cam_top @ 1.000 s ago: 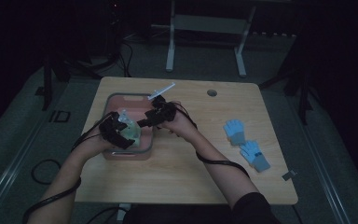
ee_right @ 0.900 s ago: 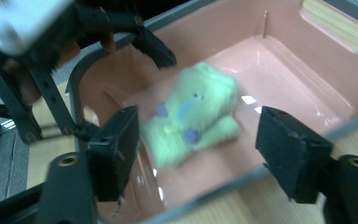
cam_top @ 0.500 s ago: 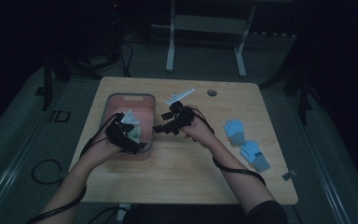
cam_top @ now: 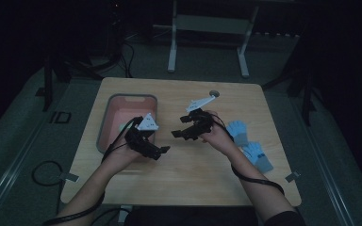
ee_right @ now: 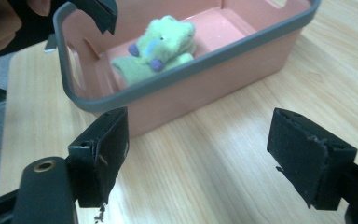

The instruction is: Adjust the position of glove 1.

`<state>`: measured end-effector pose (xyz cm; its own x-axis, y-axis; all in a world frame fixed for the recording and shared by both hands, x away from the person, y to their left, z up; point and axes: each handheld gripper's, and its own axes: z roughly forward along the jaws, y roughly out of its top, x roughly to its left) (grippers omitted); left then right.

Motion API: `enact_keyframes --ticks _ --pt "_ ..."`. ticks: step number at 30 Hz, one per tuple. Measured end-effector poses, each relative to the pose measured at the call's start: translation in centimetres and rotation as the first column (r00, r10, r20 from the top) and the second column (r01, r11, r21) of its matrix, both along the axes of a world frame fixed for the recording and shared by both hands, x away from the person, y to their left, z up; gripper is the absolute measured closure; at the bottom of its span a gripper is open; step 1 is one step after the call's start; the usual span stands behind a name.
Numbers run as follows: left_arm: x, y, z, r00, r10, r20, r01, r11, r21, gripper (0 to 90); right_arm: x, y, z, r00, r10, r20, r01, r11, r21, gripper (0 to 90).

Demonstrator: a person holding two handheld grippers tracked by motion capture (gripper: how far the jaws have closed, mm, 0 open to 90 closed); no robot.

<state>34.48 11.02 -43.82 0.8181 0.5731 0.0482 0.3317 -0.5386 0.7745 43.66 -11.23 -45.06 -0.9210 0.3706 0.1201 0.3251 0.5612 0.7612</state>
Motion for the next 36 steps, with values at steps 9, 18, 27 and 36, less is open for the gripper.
enact_keyframes --ticks 9,18,27,36 --pt "-0.7 -2.4 -1.2 0.9992 -0.04 0.009 0.04 0.9991 -0.014 1.7 -0.7 -2.3 -0.7 0.9997 0.005 0.024 -0.005 1.0 -0.008 20.4" --pt "-1.3 -4.0 -3.1 0.9964 -0.084 -0.006 0.084 0.9963 -0.016 1.8 -1.7 -4.2 -1.9 0.9997 -0.012 -0.019 0.012 1.0 -0.027 14.7" --pt "-2.1 -5.7 -5.1 0.9899 -0.142 -0.005 0.142 0.9898 0.013 1.7 -2.2 -7.2 -3.1 0.9952 -0.092 -0.035 0.092 0.996 -0.006 13.8" --pt "-2.9 -7.0 -7.1 0.9869 -0.161 0.009 0.161 0.9868 0.018 1.8 -3.0 -10.4 -5.0 0.9934 -0.114 -0.019 0.113 0.993 -0.029 22.3"
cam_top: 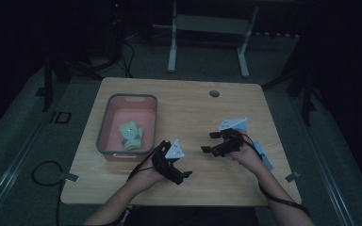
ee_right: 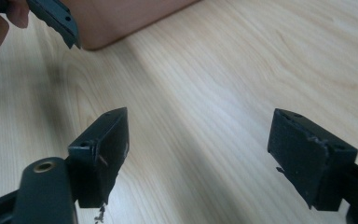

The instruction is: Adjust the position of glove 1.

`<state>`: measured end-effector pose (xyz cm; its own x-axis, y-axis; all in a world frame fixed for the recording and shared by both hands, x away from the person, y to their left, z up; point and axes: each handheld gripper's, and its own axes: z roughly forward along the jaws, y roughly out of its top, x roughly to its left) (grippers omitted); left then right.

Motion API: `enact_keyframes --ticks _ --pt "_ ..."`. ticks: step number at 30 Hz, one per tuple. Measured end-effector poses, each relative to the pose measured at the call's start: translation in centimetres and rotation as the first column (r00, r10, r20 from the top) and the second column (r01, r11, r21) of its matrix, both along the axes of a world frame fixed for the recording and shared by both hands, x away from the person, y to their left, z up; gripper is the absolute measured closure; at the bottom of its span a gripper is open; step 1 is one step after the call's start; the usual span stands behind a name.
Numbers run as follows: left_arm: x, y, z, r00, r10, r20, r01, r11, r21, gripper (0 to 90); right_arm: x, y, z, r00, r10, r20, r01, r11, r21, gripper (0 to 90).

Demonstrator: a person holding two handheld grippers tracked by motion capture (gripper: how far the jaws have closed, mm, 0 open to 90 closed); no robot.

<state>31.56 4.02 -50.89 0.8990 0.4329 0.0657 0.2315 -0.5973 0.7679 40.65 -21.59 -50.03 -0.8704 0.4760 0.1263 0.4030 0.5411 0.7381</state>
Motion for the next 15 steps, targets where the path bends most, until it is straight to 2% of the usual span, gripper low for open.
enact_keyframes --ticks 5,7,10,12,15 --pt "-0.1 -0.4 -1.0 0.9998 -0.008 -0.018 0.008 1.0 -0.002 1.8 -0.4 -1.4 -0.7 0.9994 -0.032 -0.013 0.032 0.999 -0.004 19.2" --pt "-0.2 -0.5 -1.3 0.9998 -0.012 -0.014 0.012 0.9999 0.009 1.8 -0.6 -1.9 -0.9 0.9987 -0.047 -0.019 0.047 0.999 0.0 19.3" --pt "-0.2 -0.7 -1.7 0.9996 -0.014 -0.023 0.014 0.9999 -0.002 1.7 -0.9 -2.9 -1.0 0.9976 -0.067 -0.02 0.067 0.998 0.016 14.1" --pt "-0.2 -0.7 -2.1 0.9995 -0.011 -0.028 0.011 0.9999 -0.003 1.7 -1.1 -3.5 -1.1 0.9976 -0.068 -0.012 0.068 0.997 0.026 13.5" --pt "-0.2 -0.8 -2.6 0.9994 -0.009 -0.035 0.009 0.9999 -0.006 1.8 -1.4 -4.3 -1.2 0.9949 -0.101 -0.009 0.101 0.995 0.017 13.7"
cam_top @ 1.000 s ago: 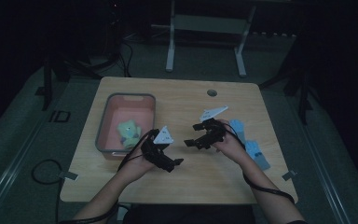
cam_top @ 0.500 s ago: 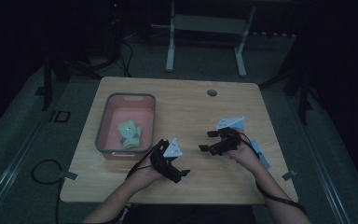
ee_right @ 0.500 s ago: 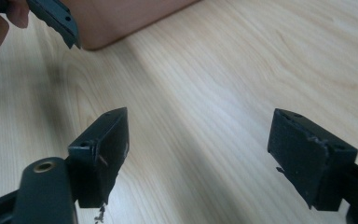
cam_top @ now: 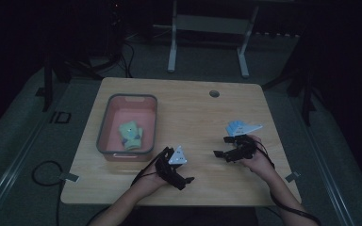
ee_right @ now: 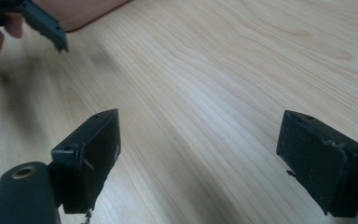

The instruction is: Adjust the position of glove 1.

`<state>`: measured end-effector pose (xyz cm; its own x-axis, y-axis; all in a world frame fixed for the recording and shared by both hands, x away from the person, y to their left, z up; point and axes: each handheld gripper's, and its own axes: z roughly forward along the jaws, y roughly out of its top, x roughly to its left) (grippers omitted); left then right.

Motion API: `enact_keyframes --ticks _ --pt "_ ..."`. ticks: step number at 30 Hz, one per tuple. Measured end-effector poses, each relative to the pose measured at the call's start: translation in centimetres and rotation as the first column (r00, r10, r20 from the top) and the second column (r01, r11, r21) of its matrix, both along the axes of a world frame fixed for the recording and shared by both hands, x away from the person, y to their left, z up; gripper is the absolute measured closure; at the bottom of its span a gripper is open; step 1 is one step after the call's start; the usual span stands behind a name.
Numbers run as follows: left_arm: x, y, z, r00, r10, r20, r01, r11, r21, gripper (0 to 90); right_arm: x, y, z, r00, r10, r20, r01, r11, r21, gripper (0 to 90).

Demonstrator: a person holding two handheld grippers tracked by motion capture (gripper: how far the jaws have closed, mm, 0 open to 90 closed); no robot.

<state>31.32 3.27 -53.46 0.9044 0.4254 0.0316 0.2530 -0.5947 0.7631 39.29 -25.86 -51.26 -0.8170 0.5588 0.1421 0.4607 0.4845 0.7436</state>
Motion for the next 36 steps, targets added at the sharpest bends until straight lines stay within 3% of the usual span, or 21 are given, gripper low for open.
enact_keyframes --ticks 2,3,5,6,11,18,21,26,30,33,36 --pt "0.0 0.0 -0.3 1.0 0.004 0.003 -0.004 1.0 -0.005 1.8 -0.1 -0.5 -0.1 1.0 0.006 -0.002 -0.006 1.0 -0.009 15.9" --pt "-0.1 0.0 -0.5 0.9999 0.008 0.008 -0.008 1.0 -0.003 1.8 -0.2 -0.8 -0.2 0.9999 -0.002 0.01 0.002 1.0 -0.017 21.3" --pt "-0.1 0.0 -0.5 0.9999 0.008 0.008 -0.008 1.0 -0.003 1.8 -0.3 -1.0 -0.2 1.0 -0.004 0.007 0.004 1.0 -0.021 21.3" --pt "-0.1 0.1 -0.8 0.9999 0.014 0.007 -0.014 0.9999 -0.004 1.8 -0.5 -1.7 0.0 0.9996 -0.018 0.023 0.019 1.0 -0.025 30.7" --pt "-0.2 0.5 -1.2 0.9997 0.023 0.0 -0.023 0.9996 -0.016 1.7 -0.6 -2.8 0.2 0.9985 -0.045 0.031 0.046 0.999 -0.015 36.2" --pt "-0.5 0.7 -1.7 0.9995 0.029 0.009 -0.029 0.9993 -0.022 1.8 -0.4 -5.2 0.8 0.9886 -0.13 0.076 0.133 0.991 -0.028 44.7" --pt "-0.7 0.7 -1.7 0.9994 0.028 0.02 -0.028 0.9995 -0.017 1.7 0.1 -6.3 1.2 0.9778 -0.181 0.106 0.187 0.981 -0.052 51.9" --pt "-0.9 1.0 -1.4 0.9982 0.05 0.033 -0.048 0.998 -0.042 1.8 1.6 -7.5 1.3 0.9626 -0.256 0.089 0.262 0.963 -0.059 62.1" --pt "-1.0 1.4 -1.4 0.9973 0.066 0.032 -0.064 0.9965 -0.055 1.8 2.9 -7.9 1.3 0.9504 -0.298 0.089 0.303 0.952 -0.049 62.9" --pt "-0.8 1.5 -1.6 0.9979 0.062 0.017 -0.061 0.9963 -0.061 1.8 4.1 -7.7 0.8 0.9407 -0.33 0.079 0.336 0.939 -0.076 61.5" --pt "-0.7 1.6 -1.7 0.9985 0.055 0.005 -0.054 0.9963 -0.067 1.8 5.1 -7.3 -0.1 0.941 -0.332 0.067 0.337 0.938 -0.087 61.5"
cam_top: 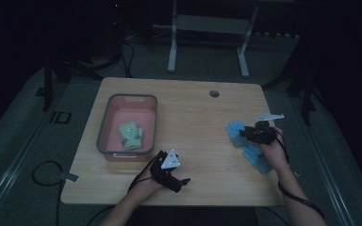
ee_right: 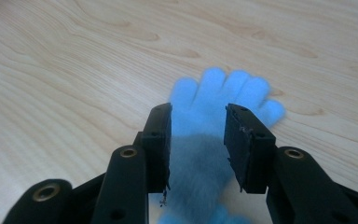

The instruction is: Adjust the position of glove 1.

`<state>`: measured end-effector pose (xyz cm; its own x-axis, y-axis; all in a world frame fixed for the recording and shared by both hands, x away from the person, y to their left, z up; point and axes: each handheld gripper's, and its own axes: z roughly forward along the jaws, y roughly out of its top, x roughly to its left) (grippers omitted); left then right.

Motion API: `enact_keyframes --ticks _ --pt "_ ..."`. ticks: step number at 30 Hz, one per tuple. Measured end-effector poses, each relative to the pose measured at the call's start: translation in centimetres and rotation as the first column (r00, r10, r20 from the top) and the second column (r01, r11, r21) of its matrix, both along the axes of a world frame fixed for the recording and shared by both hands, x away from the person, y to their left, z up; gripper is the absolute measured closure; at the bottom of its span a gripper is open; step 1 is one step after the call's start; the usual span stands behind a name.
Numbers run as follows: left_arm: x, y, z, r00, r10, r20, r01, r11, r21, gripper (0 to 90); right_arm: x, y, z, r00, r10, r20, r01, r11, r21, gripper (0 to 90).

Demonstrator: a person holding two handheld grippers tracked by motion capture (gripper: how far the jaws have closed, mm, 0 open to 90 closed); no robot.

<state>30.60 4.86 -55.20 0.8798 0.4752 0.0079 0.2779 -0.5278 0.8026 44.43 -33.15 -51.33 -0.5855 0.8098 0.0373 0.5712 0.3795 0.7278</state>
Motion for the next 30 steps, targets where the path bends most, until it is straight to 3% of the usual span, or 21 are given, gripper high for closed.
enact_keyframes --ticks 7,9,12,15,16,17,18,20,25,30 --pt "0.0 0.1 0.0 1.0 0.004 0.008 -0.004 0.9999 -0.01 1.7 1.8 0.5 -2.1 0.9996 0.006 -0.027 -0.007 0.998 -0.061 59.0" --pt "0.1 0.1 -0.1 0.9999 -0.006 -0.016 0.006 0.9999 -0.008 1.7 1.9 0.6 -2.5 0.9993 0.001 -0.037 -0.004 0.998 -0.069 59.1" --pt "0.0 0.1 0.0 1.0 -0.003 -0.003 0.003 1.0 0.0 1.8 2.0 0.6 -2.6 0.9992 -0.007 -0.04 0.004 0.998 -0.065 59.8" --pt "0.0 0.0 0.0 1.0 -0.003 -0.007 0.003 1.0 -0.008 1.8 1.6 1.2 -2.8 0.9999 -0.001 -0.015 -0.001 0.992 -0.127 60.8" --pt "0.0 0.0 0.0 1.0 -0.003 -0.007 0.003 1.0 -0.008 1.8 1.6 1.2 -2.8 0.9999 -0.001 -0.015 -0.001 0.992 -0.127 60.8" --pt "0.0 0.0 0.0 0.9999 -0.008 -0.008 0.008 1.0 -0.005 1.8 1.6 1.4 -2.8 1.0 0.0 -0.008 -0.001 0.99 -0.142 63.0" --pt "0.0 0.0 0.0 0.9999 -0.009 -0.01 0.009 1.0 0.004 1.8 1.5 1.6 -2.8 0.9999 -0.001 -0.015 -0.001 0.989 -0.145 71.3" --pt "0.0 0.0 -0.1 0.9999 -0.007 -0.008 0.007 1.0 0.001 1.8 1.5 1.8 -2.8 0.9993 -0.014 -0.034 0.009 0.992 -0.128 78.8" --pt "-0.1 -0.1 -0.2 1.0 -0.006 -0.003 0.006 0.9999 0.011 1.7 1.6 1.9 -2.6 0.9968 -0.051 -0.062 0.045 0.993 -0.106 83.5" --pt "-0.2 -0.2 -0.3 1.0 -0.006 0.004 0.006 0.9998 0.018 1.8 1.5 2.1 -1.2 0.9952 -0.088 -0.043 0.084 0.993 -0.081 87.5"
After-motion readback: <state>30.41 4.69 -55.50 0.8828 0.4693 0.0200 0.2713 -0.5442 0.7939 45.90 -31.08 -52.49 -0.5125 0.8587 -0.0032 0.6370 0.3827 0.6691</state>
